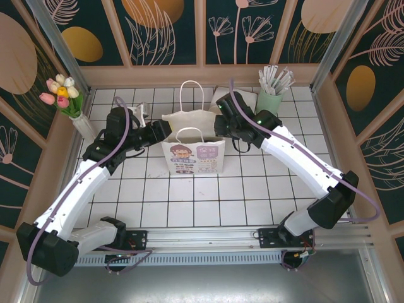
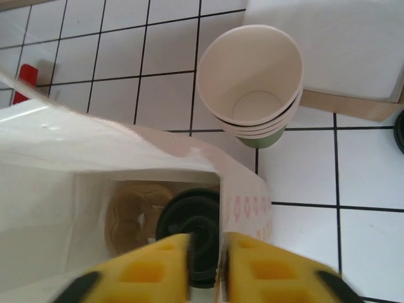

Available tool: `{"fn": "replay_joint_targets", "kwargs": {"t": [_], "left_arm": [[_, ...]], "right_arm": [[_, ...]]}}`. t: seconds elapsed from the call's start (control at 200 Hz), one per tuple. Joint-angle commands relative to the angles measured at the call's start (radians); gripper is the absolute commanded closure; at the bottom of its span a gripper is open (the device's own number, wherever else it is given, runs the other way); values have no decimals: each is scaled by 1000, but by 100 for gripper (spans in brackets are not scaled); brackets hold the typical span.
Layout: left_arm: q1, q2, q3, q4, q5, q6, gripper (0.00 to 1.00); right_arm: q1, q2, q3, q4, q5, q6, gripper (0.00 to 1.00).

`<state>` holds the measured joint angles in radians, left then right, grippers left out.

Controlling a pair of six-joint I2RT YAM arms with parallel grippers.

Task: Pack the takeout coffee

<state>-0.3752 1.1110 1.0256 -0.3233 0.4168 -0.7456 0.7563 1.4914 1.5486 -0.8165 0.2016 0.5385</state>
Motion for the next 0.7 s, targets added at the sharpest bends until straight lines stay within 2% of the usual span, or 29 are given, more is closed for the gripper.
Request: {"fn": "replay_joint_targets", "kwargs": {"t": [0.0, 0.065, 0.135, 0.195, 0.285, 0.405, 0.43, 0.545, 0.631, 0.696], "left_arm": [[-3, -17, -10, 58, 40, -10, 50], [-2, -20, -11, 58, 45, -4, 48], [-4, -18, -17, 76, 110, -14, 47], [-4, -17, -25, 97, 176, -28, 45], [-4, -29, -39, 82, 175, -20, 41], [-5, -30, -59, 99, 242, -30, 39], [-5, -30, -78, 115, 262, -40, 39], [-7, -39, -96, 133, 281, -53, 37], [-7, -44, -90, 132, 273, -43, 35], [-7, -48, -73, 103, 214, -23, 30]], "right_arm": [[-6, -40, 10, 40, 10, -56, 59], [-6, -71, 10, 76, 8, -93, 50], [-6, -111, 7, 114, 15, -130, 29], [-14, -154, -11, 165, 24, -171, 28], [-45, -233, -72, 277, 37, -210, 24], [-121, -316, -164, 430, 29, -240, 9], [-136, -327, -176, 453, 32, -243, 2], [-204, -345, -210, 503, 51, -240, 1], [-315, -333, -221, 496, 39, -206, 1], [-398, -319, -223, 484, -19, -180, 1]]}}
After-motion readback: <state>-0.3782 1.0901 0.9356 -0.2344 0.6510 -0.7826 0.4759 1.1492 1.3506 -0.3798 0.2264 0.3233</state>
